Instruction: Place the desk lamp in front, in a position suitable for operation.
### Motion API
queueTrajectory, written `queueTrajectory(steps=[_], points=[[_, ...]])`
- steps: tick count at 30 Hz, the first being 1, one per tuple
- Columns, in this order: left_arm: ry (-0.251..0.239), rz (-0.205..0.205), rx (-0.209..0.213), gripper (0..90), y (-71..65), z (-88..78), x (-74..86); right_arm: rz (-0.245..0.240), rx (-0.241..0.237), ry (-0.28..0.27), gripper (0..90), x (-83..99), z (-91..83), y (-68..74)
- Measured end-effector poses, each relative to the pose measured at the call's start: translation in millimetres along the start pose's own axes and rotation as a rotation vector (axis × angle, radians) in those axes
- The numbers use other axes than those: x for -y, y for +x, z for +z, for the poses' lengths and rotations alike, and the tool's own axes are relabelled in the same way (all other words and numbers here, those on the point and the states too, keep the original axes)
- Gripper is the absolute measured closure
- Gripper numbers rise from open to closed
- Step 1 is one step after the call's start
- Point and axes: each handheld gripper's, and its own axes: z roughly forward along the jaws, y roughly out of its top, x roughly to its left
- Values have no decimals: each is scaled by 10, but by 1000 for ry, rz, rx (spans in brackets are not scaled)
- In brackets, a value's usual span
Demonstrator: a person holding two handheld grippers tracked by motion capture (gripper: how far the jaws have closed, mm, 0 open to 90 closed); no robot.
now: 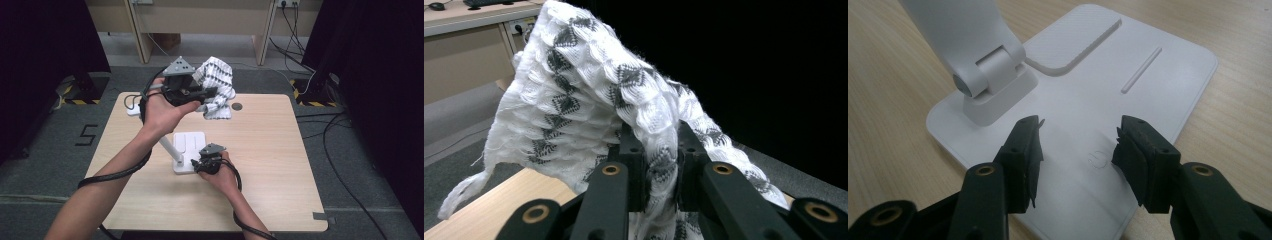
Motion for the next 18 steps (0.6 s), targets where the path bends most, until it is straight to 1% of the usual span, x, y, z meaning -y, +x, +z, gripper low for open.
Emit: queueTrajectory(steps=[6, 9, 18], points=[[2, 1, -1, 785, -21, 17, -14, -3, -8, -6, 519, 6, 2, -6], [2, 8, -5, 786, -33, 17, -15, -7, -11, -8, 519, 10, 0, -13], [-8, 1, -6, 785, -33, 15, 6, -11, -18, -8, 519, 9, 1, -20]])
